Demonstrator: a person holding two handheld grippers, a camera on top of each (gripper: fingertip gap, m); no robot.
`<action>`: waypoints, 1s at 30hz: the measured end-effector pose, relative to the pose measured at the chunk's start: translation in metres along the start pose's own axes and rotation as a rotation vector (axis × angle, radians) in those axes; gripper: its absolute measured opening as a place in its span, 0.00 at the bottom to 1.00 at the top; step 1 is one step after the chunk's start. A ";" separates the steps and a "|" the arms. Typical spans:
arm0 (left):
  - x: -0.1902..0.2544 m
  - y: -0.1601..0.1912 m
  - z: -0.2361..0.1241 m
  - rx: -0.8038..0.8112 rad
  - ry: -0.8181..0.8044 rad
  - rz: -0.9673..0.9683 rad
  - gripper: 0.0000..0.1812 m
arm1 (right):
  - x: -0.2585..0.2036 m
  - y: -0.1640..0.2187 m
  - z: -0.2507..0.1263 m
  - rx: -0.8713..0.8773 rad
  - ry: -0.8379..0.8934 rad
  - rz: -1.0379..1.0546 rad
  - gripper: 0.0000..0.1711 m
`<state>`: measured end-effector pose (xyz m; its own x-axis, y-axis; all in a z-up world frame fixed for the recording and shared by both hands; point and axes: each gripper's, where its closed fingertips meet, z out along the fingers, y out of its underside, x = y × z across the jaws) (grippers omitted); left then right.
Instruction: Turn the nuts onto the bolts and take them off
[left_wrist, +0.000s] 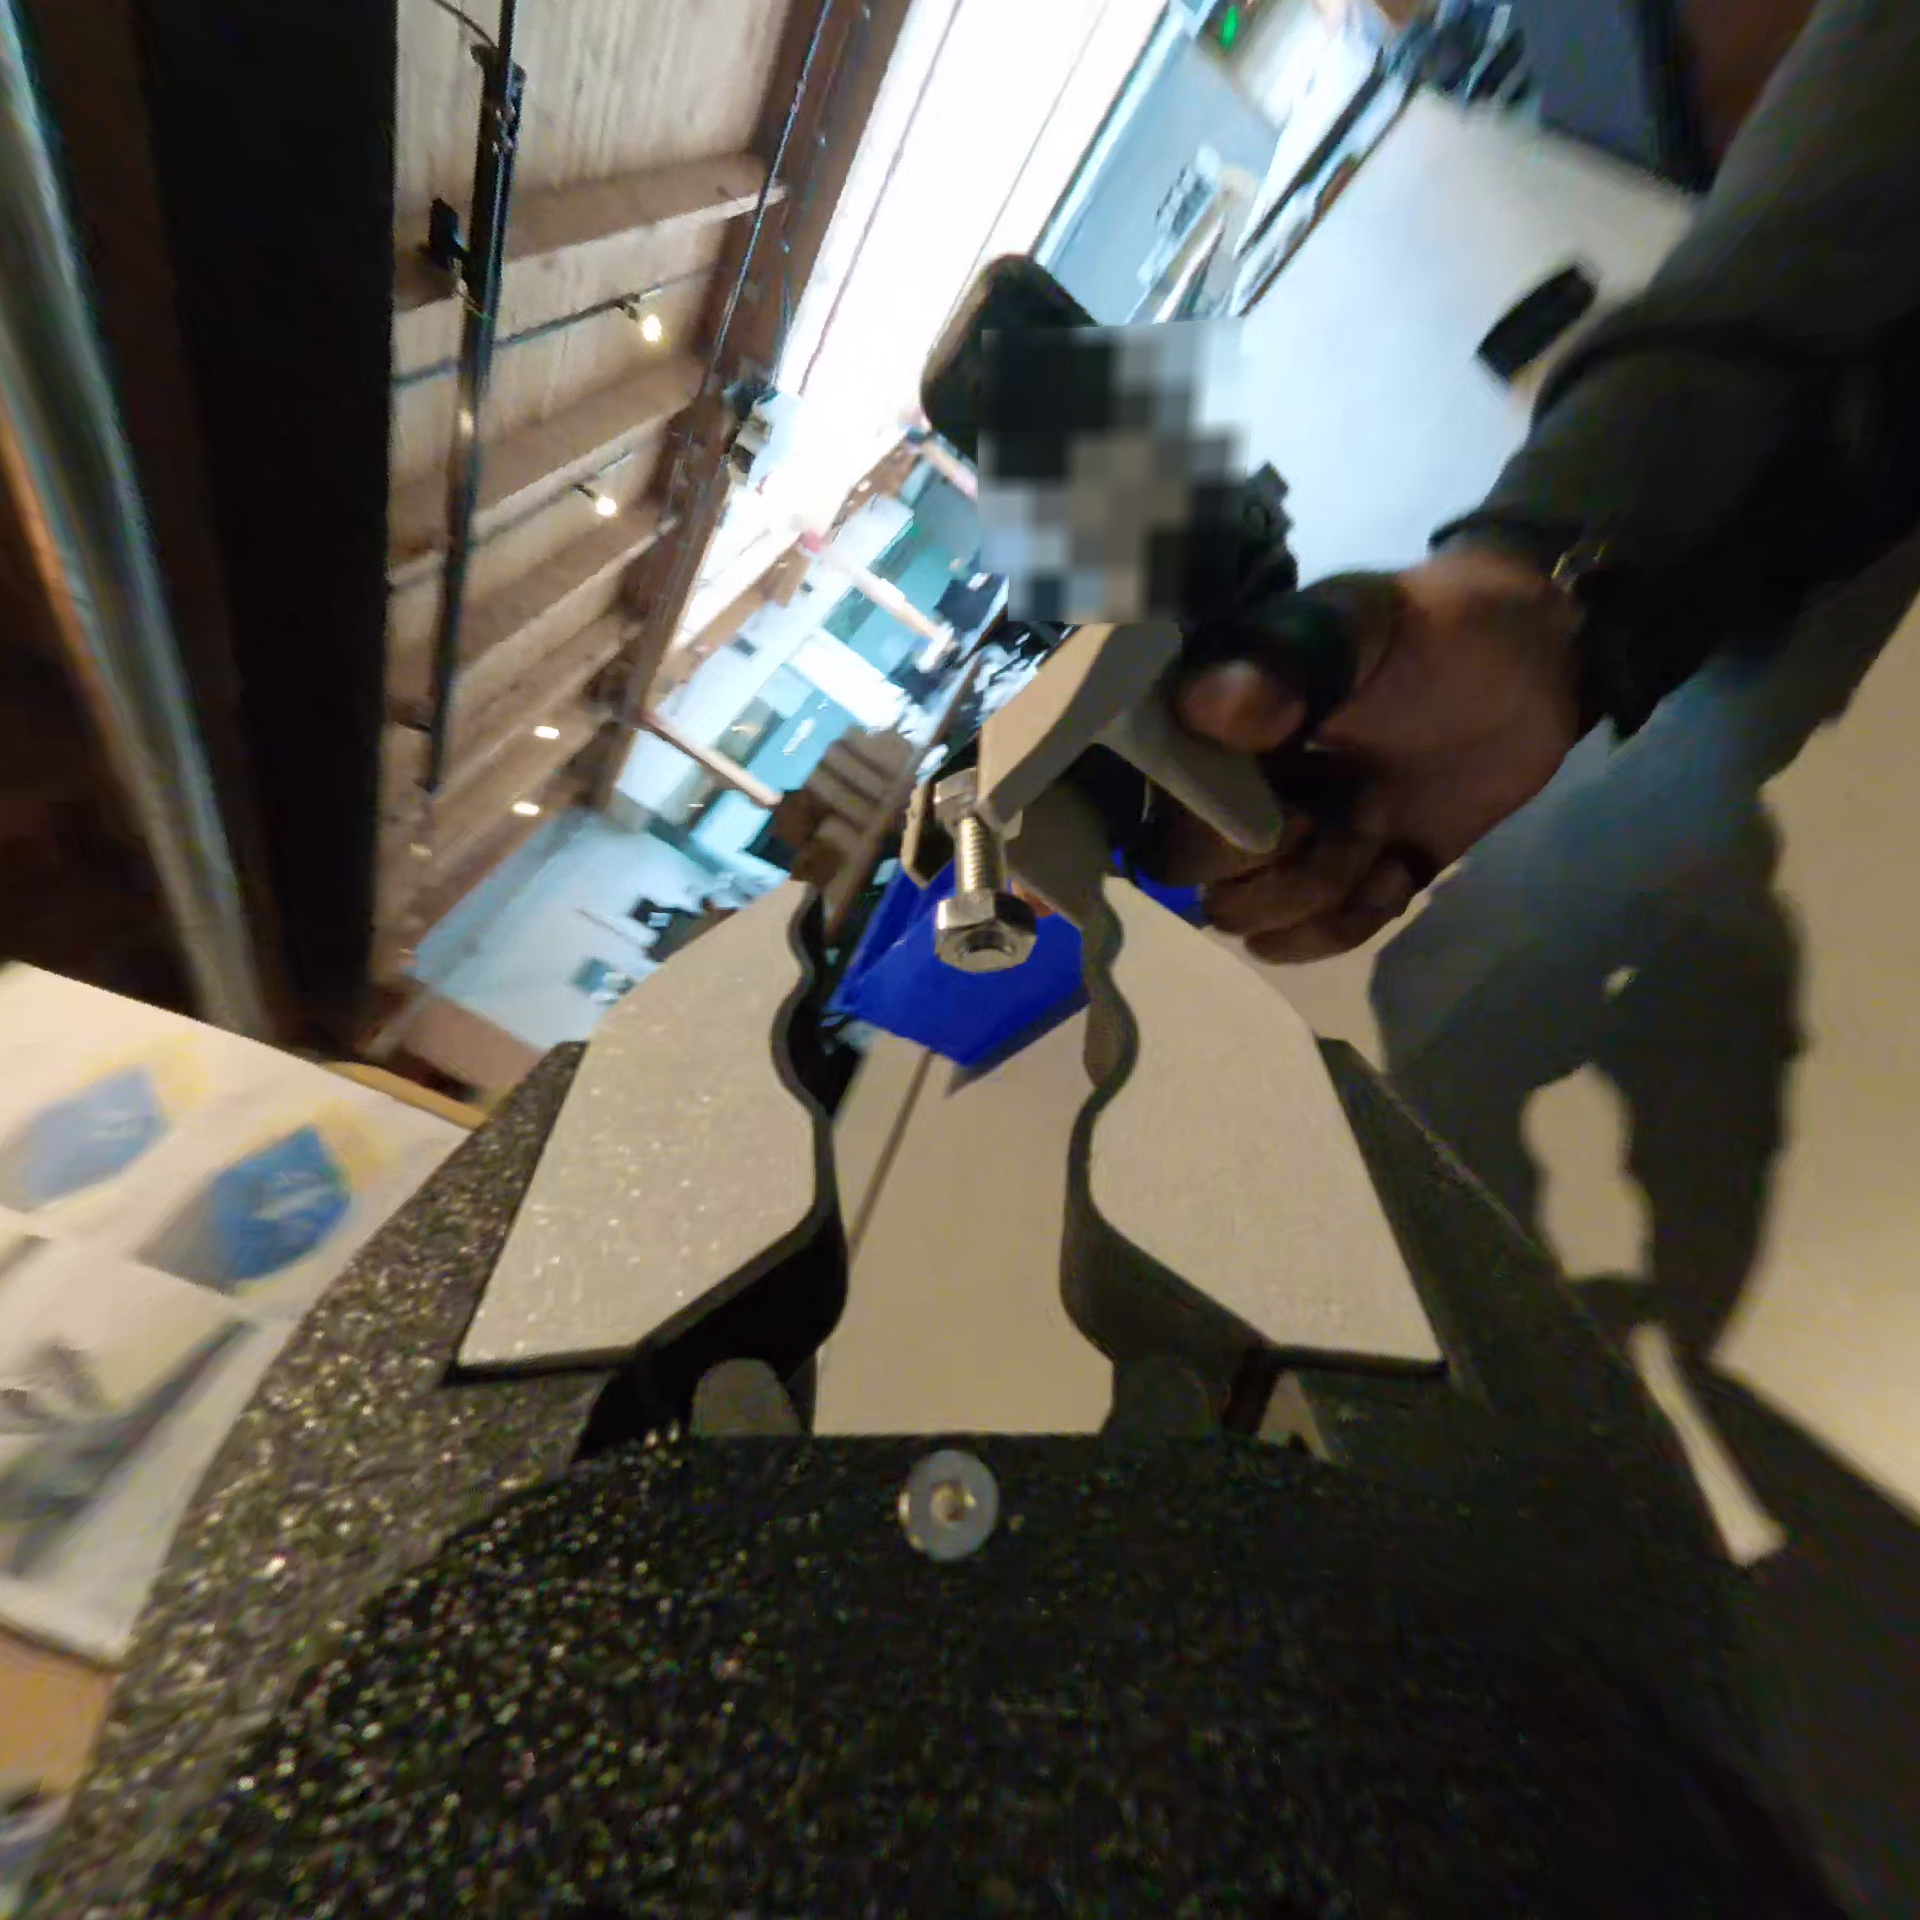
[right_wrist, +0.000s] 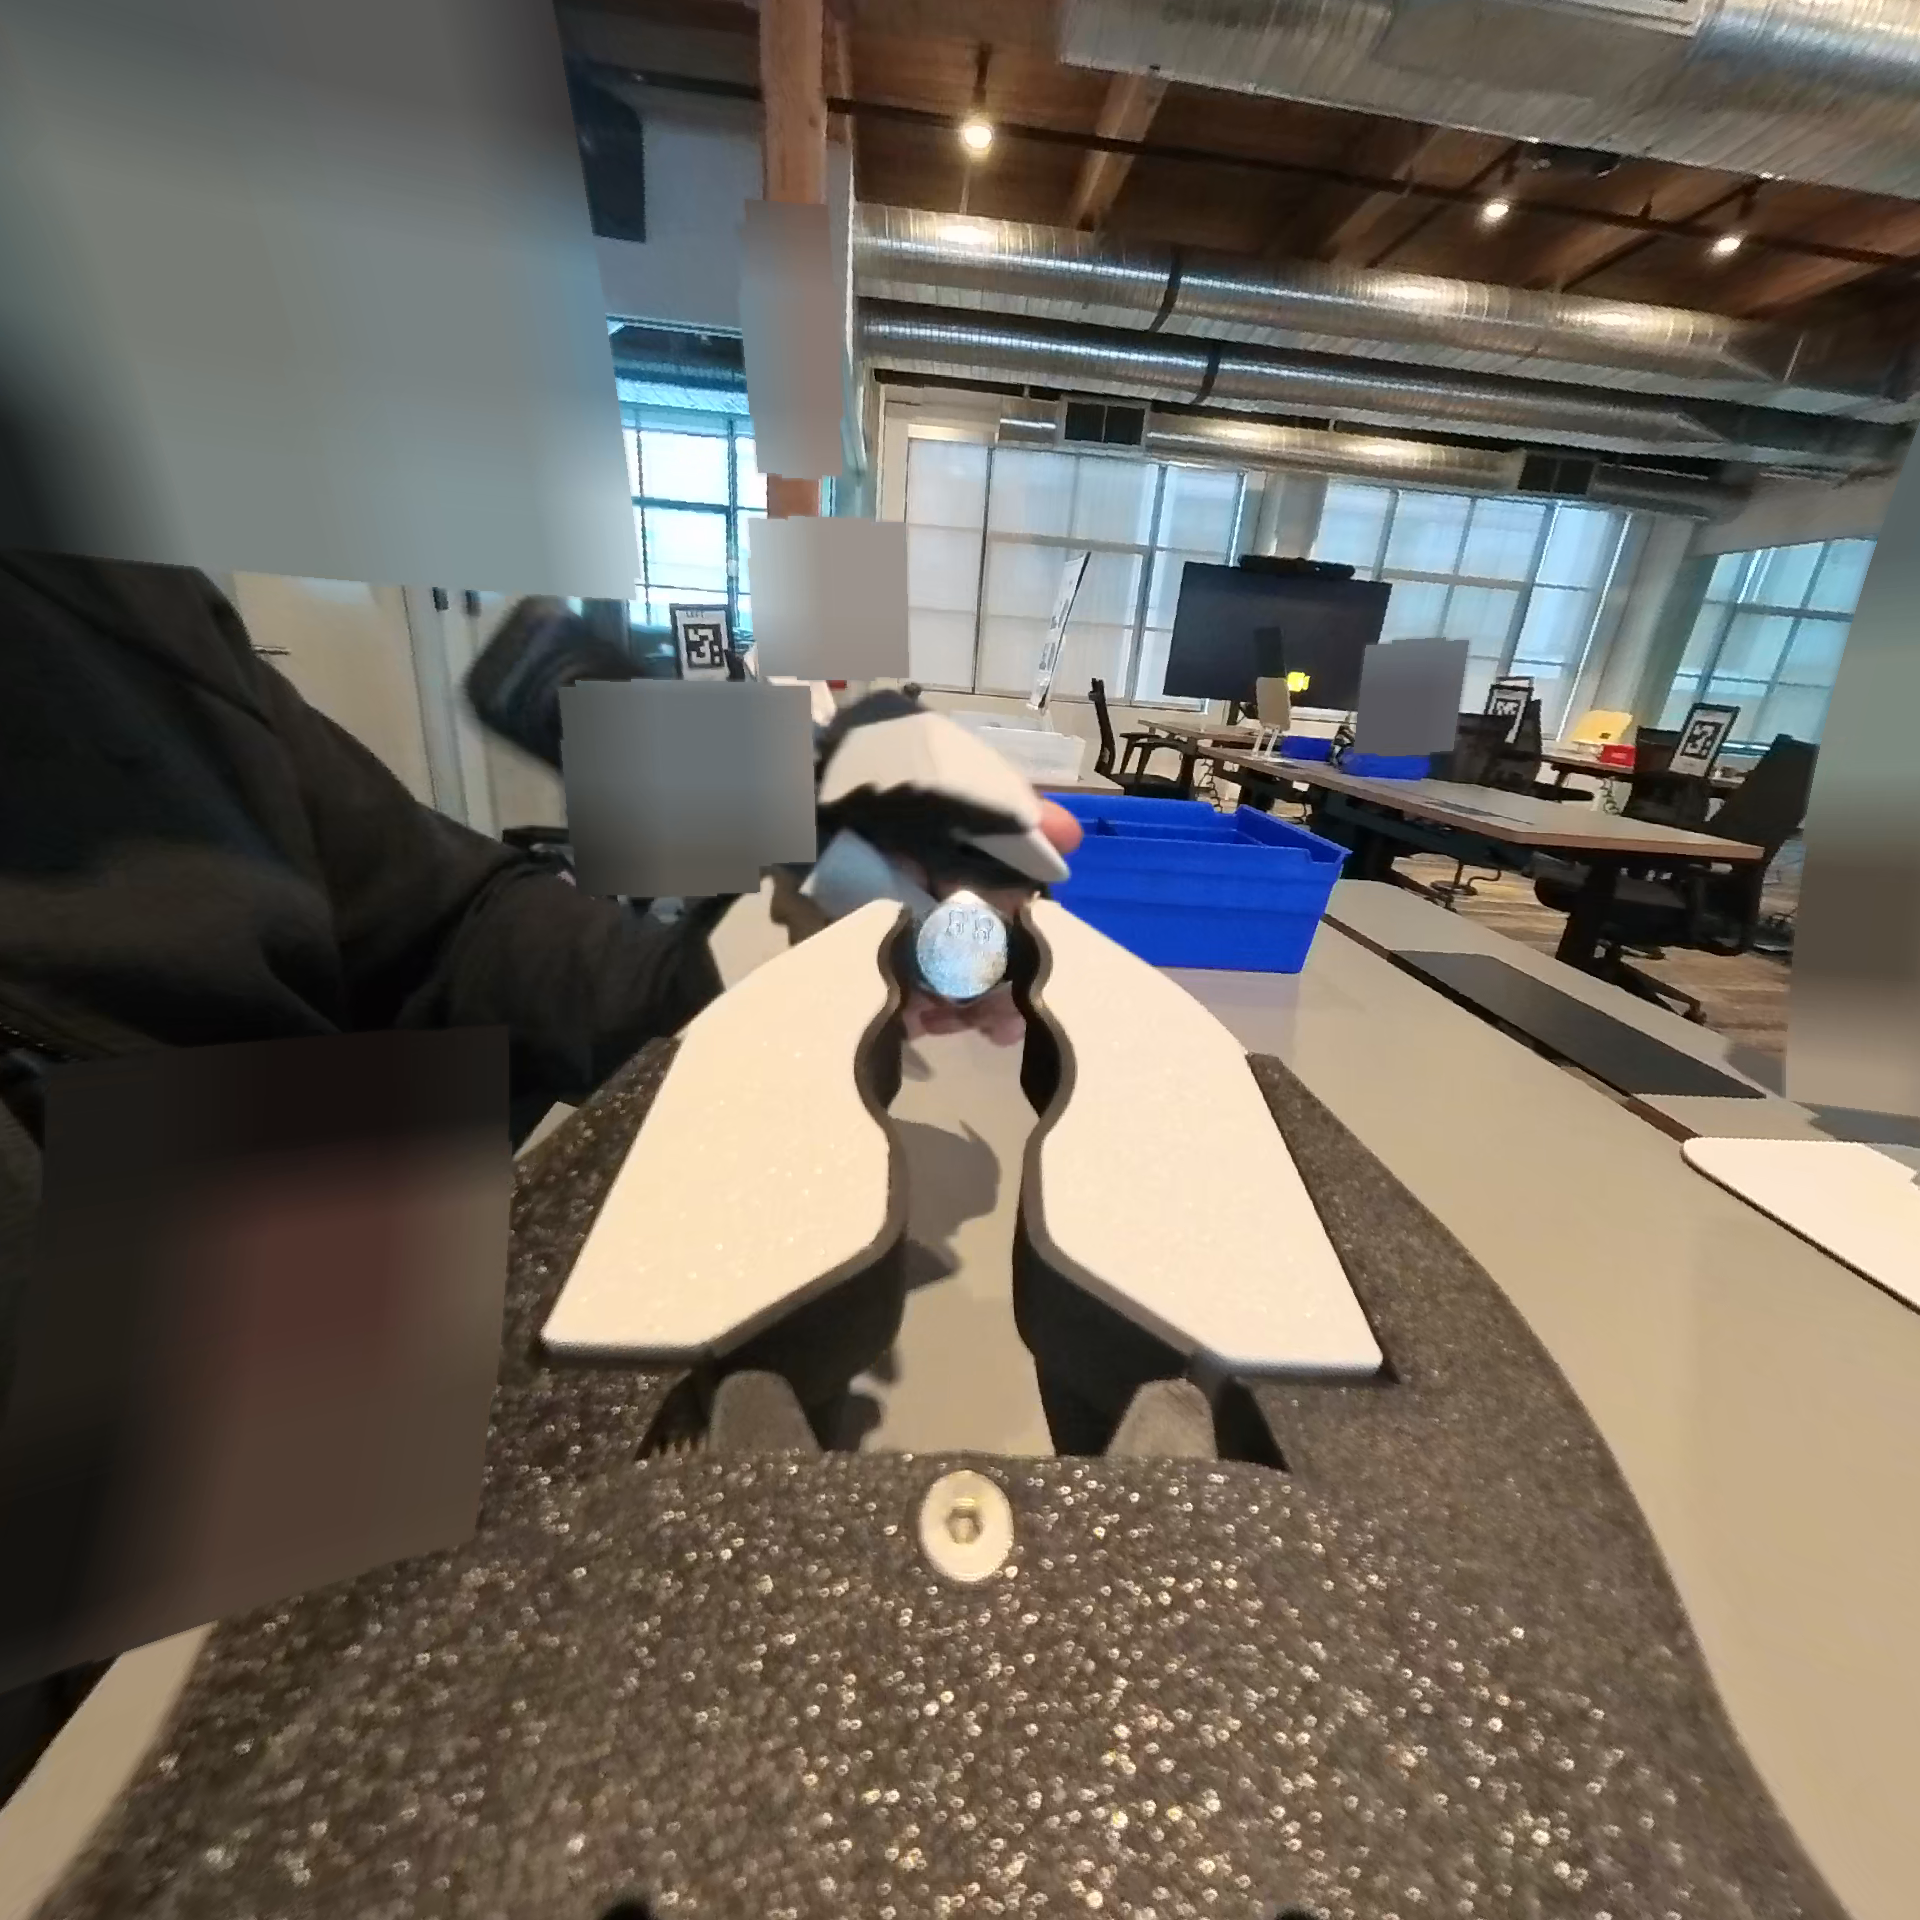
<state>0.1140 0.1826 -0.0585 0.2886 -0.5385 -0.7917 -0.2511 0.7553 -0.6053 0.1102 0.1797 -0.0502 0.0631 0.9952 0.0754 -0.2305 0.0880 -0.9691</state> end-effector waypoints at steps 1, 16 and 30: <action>-0.001 0.001 -0.001 0.017 0.030 -0.092 0.28 | 0.001 -0.001 -0.001 0.004 0.003 0.002 0.11; 0.016 0.004 0.001 0.063 0.316 -0.629 0.09 | -0.004 0.001 0.002 -0.006 -0.015 -0.011 0.10; 0.007 0.010 0.002 -0.007 0.117 -0.212 0.35 | 0.001 -0.001 -0.001 0.009 0.001 0.005 0.11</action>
<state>0.1151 0.1875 -0.0699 0.2262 -0.7247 -0.6508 -0.2033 0.6183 -0.7592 0.1111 0.1803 -0.0490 0.0626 0.9955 0.0708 -0.2393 0.0838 -0.9673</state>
